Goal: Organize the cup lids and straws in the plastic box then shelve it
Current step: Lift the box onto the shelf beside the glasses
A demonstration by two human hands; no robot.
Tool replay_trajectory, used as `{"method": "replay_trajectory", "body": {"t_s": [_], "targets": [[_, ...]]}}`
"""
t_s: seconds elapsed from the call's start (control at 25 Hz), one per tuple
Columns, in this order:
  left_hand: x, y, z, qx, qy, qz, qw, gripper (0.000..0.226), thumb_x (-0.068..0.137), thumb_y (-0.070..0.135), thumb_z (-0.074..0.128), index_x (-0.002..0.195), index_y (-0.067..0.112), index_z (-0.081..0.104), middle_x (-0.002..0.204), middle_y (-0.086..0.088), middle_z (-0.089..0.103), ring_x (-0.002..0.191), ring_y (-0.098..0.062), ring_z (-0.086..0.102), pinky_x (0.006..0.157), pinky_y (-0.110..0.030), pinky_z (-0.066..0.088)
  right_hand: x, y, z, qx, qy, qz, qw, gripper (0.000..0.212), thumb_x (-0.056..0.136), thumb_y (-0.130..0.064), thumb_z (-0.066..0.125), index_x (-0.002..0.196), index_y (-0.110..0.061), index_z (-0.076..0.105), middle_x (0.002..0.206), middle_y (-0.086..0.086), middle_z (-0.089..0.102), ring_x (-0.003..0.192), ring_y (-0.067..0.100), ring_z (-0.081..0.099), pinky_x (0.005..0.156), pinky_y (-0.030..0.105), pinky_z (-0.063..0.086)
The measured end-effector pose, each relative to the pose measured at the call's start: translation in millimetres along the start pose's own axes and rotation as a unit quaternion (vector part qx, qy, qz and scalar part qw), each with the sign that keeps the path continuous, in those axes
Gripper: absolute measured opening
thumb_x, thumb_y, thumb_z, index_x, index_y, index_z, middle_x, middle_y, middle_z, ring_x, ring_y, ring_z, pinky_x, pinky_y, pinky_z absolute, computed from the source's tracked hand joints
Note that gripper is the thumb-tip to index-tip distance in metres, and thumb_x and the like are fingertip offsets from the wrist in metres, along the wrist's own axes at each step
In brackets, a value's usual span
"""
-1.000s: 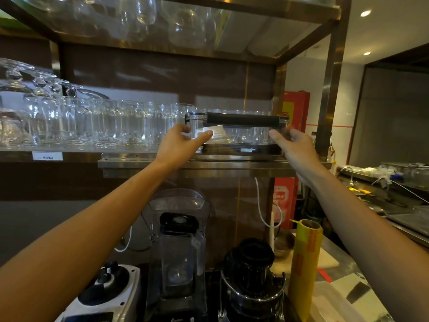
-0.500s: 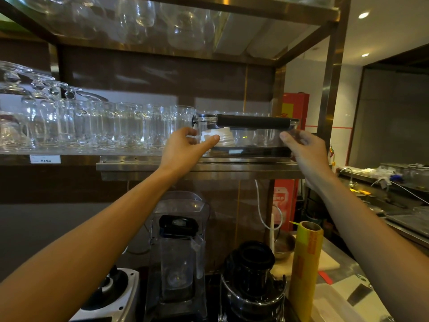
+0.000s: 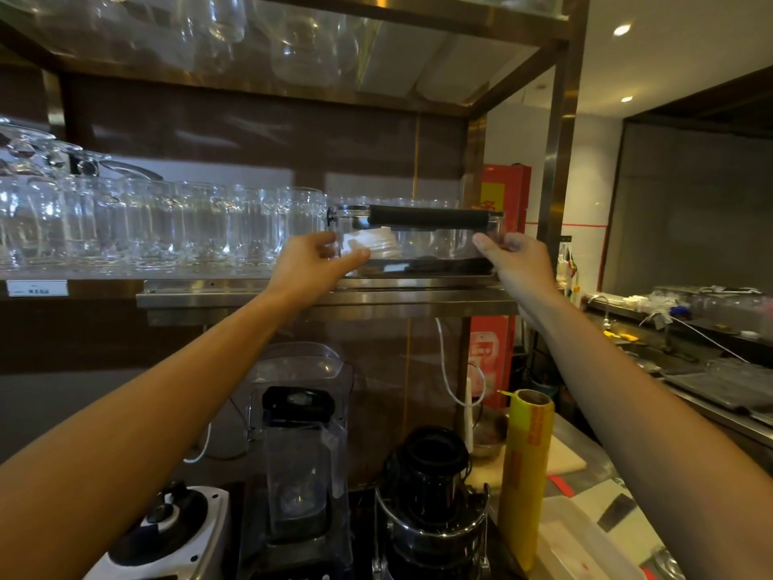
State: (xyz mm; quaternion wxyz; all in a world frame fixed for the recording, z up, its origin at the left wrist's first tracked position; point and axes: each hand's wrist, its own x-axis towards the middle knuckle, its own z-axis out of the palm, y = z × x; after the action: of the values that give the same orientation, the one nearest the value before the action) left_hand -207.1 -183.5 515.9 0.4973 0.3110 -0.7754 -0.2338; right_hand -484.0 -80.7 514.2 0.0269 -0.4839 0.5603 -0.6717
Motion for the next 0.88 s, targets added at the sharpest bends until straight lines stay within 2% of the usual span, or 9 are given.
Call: {"method": "replay_trajectory", "body": {"t_s": [0.16,0.24,0.32,0.44,0.64,0.76,0.88], "targets": [[2,3,4,0.049,0.0,0.006,0.999,0.082,0.089,0.058,0.067,0.154,0.013,0.043,0.142,-0.012,0.062,0.129,-0.027,0.06,0.1,-0.037,0.048,3,2,-3,-0.009,0.001,0.01,1.0,0.022,0.098,-0.038,0.067,0.113,-0.022,0.073,0.113,-0.006,0.074,0.112,0.012,0.065,0.096,0.033,0.046],[4,4,5,0.064,0.003,0.007,0.998,0.082,0.09,0.058,0.066,0.154,0.012,0.043,0.141,-0.012,0.063,0.128,-0.028,0.061,0.104,-0.042,0.048,2,5,-6,-0.014,-0.011,0.006,1.0,0.023,0.099,-0.035,0.067,0.116,-0.021,0.072,0.114,-0.005,0.074,0.112,0.013,0.066,0.091,0.029,0.048],[6,1,7,0.068,0.009,0.002,0.998,0.081,0.09,0.059,0.066,0.153,0.013,0.044,0.141,-0.012,0.064,0.128,-0.028,0.061,0.105,-0.044,0.048,4,8,-7,-0.024,-0.019,0.001,1.0,0.03,0.099,-0.034,0.066,0.124,-0.017,0.07,0.118,-0.003,0.073,0.113,0.014,0.065,0.081,0.023,0.046],[8,-1,13,0.085,0.022,-0.001,0.996,0.082,0.088,0.063,0.064,0.152,0.016,0.045,0.14,-0.009,0.065,0.126,-0.026,0.062,0.1,-0.042,0.05,6,8,-6,-0.035,-0.01,0.006,0.999,0.04,0.099,-0.035,0.067,0.131,-0.012,0.067,0.122,0.001,0.072,0.113,0.017,0.066,0.081,0.024,0.047],[11,1,16,0.125,0.03,-0.003,0.992,0.082,0.088,0.067,0.062,0.152,0.018,0.046,0.14,-0.006,0.065,0.125,-0.025,0.064,0.098,-0.044,0.051,8,11,-3,-0.055,0.002,0.013,0.998,0.03,0.101,-0.033,0.065,0.121,-0.012,0.072,0.11,-0.001,0.074,0.101,0.013,0.067,0.07,0.02,0.042],[8,2,19,0.154,0.037,0.0,0.987,0.079,0.091,0.067,0.059,0.152,0.019,0.045,0.141,-0.006,0.065,0.126,-0.027,0.063,0.099,-0.045,0.052,6,14,0,-0.06,0.015,0.007,0.998,0.033,0.101,-0.035,0.065,0.125,-0.013,0.071,0.114,-0.002,0.072,0.108,0.016,0.065,0.074,0.02,0.042],[7,0,19,0.125,0.032,-0.009,0.992,0.08,0.09,0.065,0.061,0.153,0.019,0.044,0.142,-0.005,0.064,0.126,-0.026,0.063,0.102,-0.046,0.052,5,16,0,-0.066,0.012,0.006,0.998,0.035,0.1,-0.034,0.066,0.129,-0.014,0.069,0.12,0.0,0.072,0.113,0.019,0.065,0.087,0.03,0.047]]}}
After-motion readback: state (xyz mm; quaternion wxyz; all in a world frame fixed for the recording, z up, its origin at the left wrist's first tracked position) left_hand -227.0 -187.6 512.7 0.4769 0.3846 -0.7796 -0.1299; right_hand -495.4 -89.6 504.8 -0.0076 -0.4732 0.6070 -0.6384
